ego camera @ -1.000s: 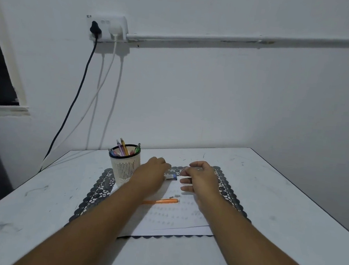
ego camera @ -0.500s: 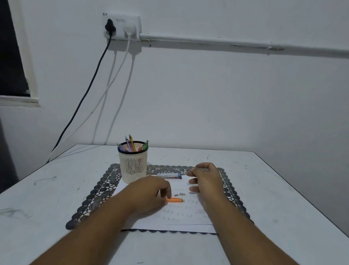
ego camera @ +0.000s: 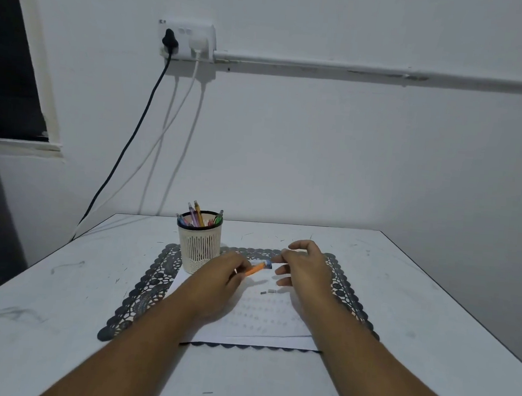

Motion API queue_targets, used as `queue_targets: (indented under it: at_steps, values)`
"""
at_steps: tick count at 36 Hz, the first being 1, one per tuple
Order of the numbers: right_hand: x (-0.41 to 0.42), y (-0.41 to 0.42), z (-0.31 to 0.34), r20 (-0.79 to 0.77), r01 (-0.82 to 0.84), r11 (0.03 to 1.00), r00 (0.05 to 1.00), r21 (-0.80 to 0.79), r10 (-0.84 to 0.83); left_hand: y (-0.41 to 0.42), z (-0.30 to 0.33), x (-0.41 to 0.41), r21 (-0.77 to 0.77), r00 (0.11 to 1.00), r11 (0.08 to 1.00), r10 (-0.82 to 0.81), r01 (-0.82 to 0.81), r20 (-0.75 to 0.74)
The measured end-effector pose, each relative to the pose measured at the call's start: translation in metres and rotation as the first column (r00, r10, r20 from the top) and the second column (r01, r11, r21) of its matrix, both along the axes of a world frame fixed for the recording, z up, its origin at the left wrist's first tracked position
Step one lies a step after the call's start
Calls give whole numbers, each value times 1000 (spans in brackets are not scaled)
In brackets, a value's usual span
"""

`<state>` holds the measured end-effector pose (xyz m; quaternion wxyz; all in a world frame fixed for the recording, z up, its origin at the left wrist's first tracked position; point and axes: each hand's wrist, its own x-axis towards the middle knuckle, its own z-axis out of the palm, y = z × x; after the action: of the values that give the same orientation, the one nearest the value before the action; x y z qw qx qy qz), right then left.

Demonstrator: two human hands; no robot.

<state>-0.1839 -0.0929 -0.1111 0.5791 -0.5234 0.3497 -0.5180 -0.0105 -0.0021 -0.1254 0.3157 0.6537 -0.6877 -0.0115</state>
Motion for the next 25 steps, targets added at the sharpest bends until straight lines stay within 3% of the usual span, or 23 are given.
queue_targets:
  at_steps: [9, 25]
  values:
    - [6, 6, -4, -16, -59, 994, 998, -90, 58, 1, 0, -5, -24, 995, 998, 49, -51, -82]
    - [5, 12, -2, 0, -78, 988, 997, -131, 78, -1, 1, -5, -30, 997, 998, 46, -48, -65]
